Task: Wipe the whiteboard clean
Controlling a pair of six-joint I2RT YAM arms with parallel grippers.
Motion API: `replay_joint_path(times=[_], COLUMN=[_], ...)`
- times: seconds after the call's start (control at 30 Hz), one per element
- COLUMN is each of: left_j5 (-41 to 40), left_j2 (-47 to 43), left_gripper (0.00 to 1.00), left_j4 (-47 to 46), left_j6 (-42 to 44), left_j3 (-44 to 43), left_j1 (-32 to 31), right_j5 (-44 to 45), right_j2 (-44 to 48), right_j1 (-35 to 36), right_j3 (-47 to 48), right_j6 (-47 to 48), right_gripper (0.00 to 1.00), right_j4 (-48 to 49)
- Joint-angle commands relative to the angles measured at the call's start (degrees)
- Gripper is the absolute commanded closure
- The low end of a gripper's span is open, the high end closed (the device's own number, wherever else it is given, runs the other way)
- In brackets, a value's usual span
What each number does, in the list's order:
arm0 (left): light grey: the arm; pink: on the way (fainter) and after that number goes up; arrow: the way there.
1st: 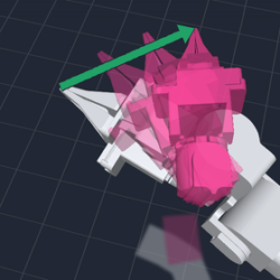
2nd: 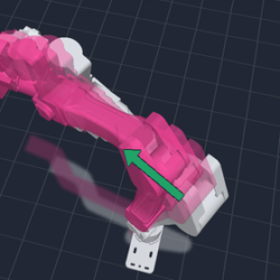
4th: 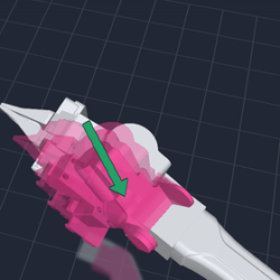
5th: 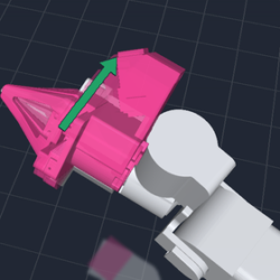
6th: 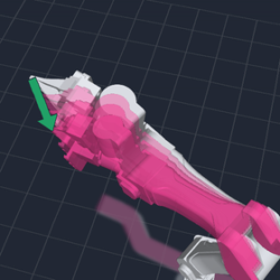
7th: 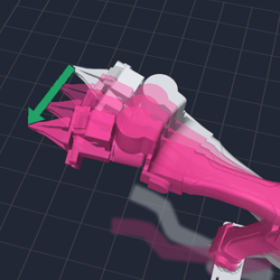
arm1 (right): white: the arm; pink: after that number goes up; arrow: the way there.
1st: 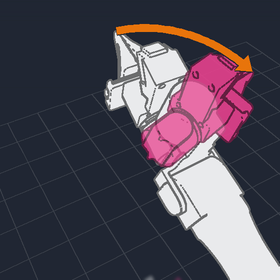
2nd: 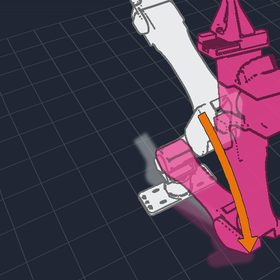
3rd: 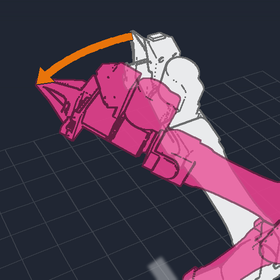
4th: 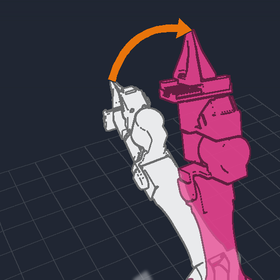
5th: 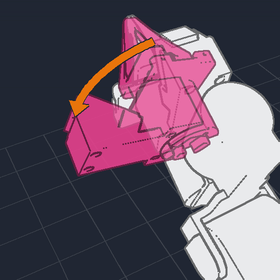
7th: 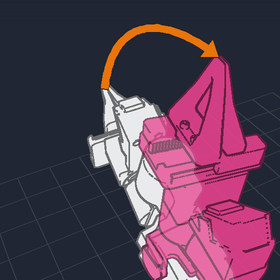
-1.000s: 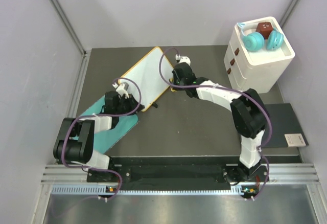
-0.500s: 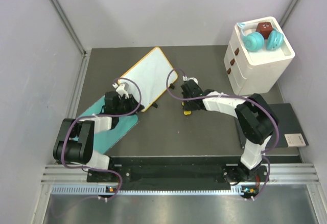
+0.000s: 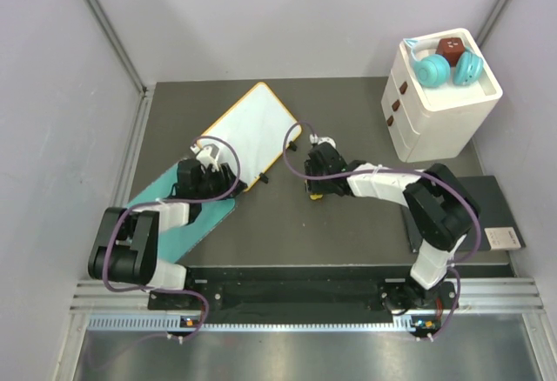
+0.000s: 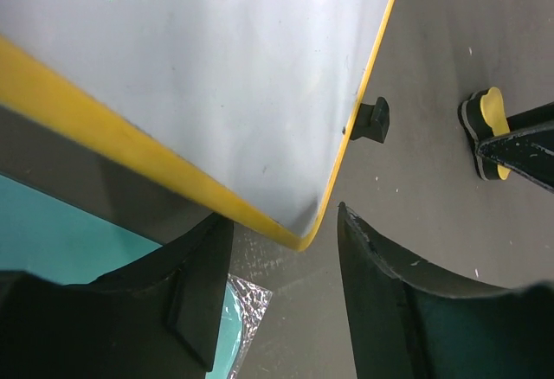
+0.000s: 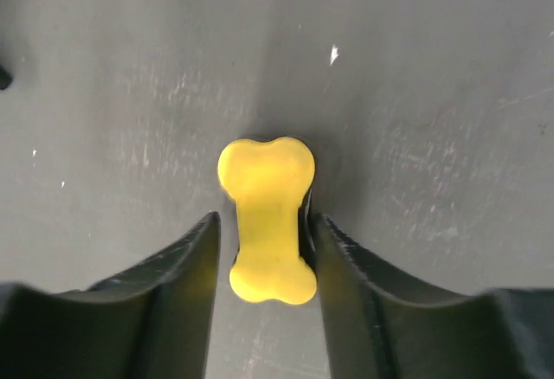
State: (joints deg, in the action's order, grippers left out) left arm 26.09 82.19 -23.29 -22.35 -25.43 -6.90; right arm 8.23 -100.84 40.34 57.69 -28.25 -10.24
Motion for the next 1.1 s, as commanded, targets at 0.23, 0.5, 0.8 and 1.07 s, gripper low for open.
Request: replay_joint_path(times=[0.23,0.5,0.8,1.07], left_j5=[0.9,-3.3,-13.1,-22.7], left_j2=[-12.7,-25.6,-27.3,-25.7], left_gripper=[0.28,0.13,0.01,0.01], left_j4=[-4.1,10.5,28.1,36.6], left_j6=[-0.7,-2.3,-3.4,-2.3], left_j3=[5.6,2.1,-8.6,-13.4], left_j1=[-0.3,-0.3,-0.5,-0.6], right_j5=[0.9,7.3,16.6,23.8], right_j2=[9.3,19.1,35.2,51.3], right_j1=[1.4,1.4,-0.7,-8.5], right_j3=[-6.2,-9.7,-10.7,-15.0], right_j6=[-0.4,-0.6,3.4,7.2], right_gripper=[0.3,0.12,0.01,0.01], right_j4=[3.6,1.7,-5.9,-13.4])
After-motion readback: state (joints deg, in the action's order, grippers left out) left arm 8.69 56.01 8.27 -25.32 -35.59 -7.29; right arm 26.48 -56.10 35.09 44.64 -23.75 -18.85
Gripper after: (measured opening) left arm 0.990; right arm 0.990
